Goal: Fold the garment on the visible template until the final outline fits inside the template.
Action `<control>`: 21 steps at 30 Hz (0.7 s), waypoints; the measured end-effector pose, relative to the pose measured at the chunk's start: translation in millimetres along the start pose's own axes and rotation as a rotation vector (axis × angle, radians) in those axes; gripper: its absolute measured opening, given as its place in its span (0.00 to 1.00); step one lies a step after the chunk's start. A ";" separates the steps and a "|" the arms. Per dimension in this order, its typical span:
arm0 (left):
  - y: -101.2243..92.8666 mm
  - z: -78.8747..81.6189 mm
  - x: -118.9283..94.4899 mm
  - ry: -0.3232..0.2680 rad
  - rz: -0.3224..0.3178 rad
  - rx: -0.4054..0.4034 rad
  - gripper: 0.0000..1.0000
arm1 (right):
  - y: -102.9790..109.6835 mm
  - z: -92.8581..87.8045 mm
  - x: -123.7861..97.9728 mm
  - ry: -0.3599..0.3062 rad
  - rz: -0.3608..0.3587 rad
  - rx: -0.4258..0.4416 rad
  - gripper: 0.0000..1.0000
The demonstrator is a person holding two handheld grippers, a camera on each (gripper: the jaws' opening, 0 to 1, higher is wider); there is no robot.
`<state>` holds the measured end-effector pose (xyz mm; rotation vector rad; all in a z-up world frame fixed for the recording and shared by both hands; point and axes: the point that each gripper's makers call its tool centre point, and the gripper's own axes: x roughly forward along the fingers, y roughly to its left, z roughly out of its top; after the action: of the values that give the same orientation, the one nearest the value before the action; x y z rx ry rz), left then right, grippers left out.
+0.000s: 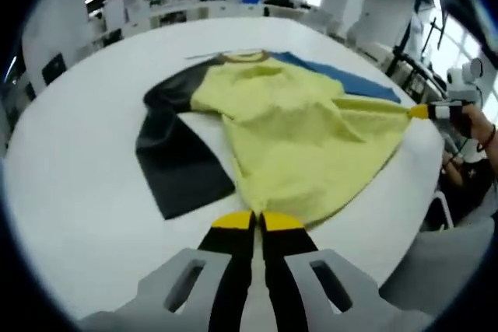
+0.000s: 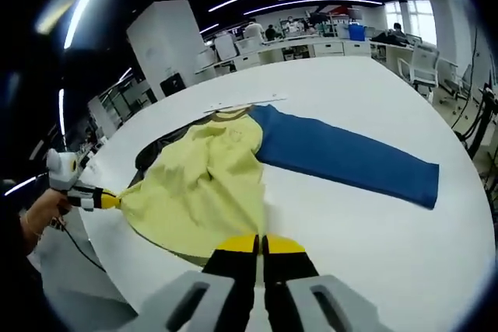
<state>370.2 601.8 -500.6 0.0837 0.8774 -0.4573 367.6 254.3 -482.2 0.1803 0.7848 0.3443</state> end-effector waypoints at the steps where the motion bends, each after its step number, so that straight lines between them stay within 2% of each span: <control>1: 0.1 -1.6 -1.5 0.002 -0.002 0.000 0.00 | 0.0 -1.9 -0.8 0.003 0.001 0.003 0.00; 11: -3.7 -17.2 -20.4 -0.002 0.007 -0.020 0.00 | 6.3 -24.6 -10.7 0.032 -0.003 0.012 0.00; 16: -7.2 -26.4 -28.7 0.009 0.025 0.008 0.00 | 11.2 -37.7 -15.2 0.053 -0.010 -0.009 0.00; 21: -1.1 -39.2 -29.5 0.038 0.041 0.025 0.00 | 17.0 -56.6 -15.7 0.079 -0.008 -0.022 0.00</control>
<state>325.2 621.2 -503.2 0.1335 0.9055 -0.4298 312.7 266.1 -506.4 0.1439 0.8590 0.3536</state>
